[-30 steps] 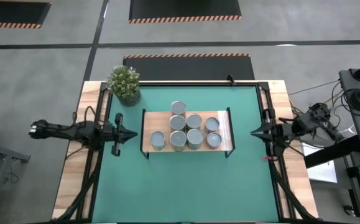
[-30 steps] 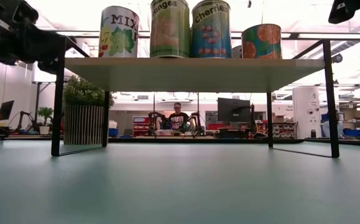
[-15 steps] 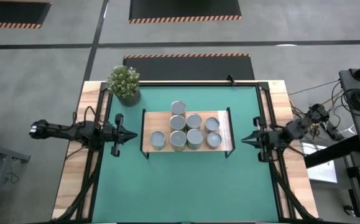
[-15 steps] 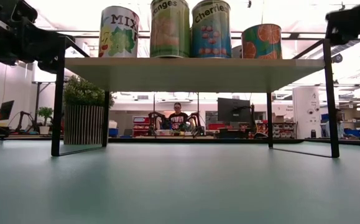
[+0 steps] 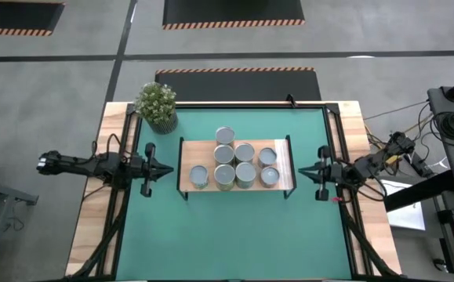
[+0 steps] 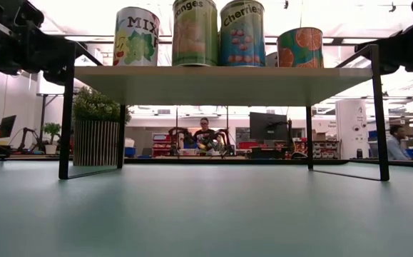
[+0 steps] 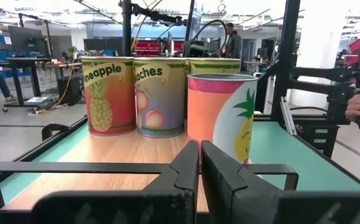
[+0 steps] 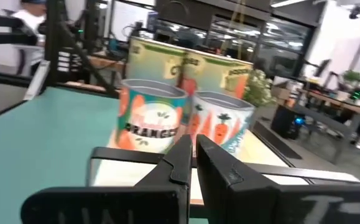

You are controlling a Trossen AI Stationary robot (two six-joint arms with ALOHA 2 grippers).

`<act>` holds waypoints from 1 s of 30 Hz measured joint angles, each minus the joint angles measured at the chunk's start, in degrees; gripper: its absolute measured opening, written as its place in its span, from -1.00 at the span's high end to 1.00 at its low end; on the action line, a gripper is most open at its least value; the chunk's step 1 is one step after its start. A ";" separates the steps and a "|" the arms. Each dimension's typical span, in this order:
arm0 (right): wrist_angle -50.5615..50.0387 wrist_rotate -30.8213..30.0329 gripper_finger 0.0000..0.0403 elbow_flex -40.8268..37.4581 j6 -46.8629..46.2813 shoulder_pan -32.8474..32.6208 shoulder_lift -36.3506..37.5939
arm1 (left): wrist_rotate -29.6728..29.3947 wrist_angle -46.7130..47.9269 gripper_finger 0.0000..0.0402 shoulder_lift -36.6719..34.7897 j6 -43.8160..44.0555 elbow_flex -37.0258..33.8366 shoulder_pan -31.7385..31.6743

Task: Pick and place cans onto a shelf
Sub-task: Return to Home Position

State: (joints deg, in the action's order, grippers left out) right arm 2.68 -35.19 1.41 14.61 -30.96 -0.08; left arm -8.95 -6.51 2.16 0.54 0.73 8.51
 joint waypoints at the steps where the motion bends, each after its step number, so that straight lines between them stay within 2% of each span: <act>1: 0.03 0.88 0.94 -0.02 0.28 0.00 0.01 | 0.00 0.00 1.00 0.06 -0.01 0.00 0.00; 8: -0.26 2.02 0.94 -0.04 8.89 0.00 -0.09 | -0.02 -0.02 1.00 0.28 -0.01 0.07 0.00; 13: -0.25 2.06 0.94 -0.04 10.75 0.00 -0.70 | -0.04 -0.02 1.00 0.32 -0.01 0.09 0.00; 23: -0.35 2.12 0.94 -0.02 3.34 0.00 -1.86 | -0.04 -0.02 1.00 0.39 -0.01 0.09 0.00; 30: -0.35 2.11 0.94 -0.02 3.28 0.00 -1.88 | -0.04 -0.02 1.00 0.39 -0.01 0.09 0.00</act>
State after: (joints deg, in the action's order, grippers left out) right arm 2.33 -33.08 1.39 17.89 -30.96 -1.96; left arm -8.99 -6.52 2.55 0.54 0.82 8.51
